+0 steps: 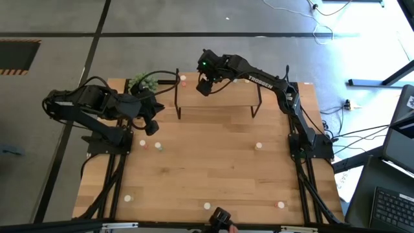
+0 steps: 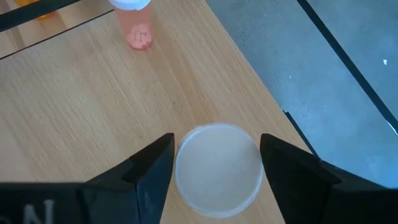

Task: Pick and place medicine bottles onto shelf by color
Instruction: Put the center orange medicine bottle on the shelf

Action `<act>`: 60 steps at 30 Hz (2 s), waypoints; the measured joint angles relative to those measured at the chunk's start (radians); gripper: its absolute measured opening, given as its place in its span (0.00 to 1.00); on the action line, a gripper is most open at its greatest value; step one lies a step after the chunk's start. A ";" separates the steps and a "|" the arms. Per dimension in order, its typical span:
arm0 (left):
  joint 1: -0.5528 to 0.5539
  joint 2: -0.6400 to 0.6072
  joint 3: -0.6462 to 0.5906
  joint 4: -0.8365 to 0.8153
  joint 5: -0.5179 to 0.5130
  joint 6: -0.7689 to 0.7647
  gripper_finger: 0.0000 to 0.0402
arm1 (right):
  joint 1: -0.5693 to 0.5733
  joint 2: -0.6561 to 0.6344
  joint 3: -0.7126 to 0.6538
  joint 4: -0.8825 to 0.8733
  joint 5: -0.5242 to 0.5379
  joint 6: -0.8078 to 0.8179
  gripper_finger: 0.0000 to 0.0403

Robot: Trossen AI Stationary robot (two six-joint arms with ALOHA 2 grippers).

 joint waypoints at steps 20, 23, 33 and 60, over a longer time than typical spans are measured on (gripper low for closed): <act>0.000 0.000 0.000 0.000 0.000 0.000 0.07 | 0.001 -0.004 0.018 0.066 0.003 -0.002 0.80; 0.000 0.000 0.000 0.000 0.000 0.000 0.07 | 0.001 -0.007 0.019 0.079 0.002 -0.001 0.80; 0.000 0.000 0.000 0.000 0.000 0.000 0.07 | 0.004 -0.062 0.019 0.141 -0.001 -0.028 0.80; 0.000 0.000 0.000 0.000 0.000 0.000 0.07 | 0.175 -0.264 -0.014 -0.255 -0.135 -0.082 0.80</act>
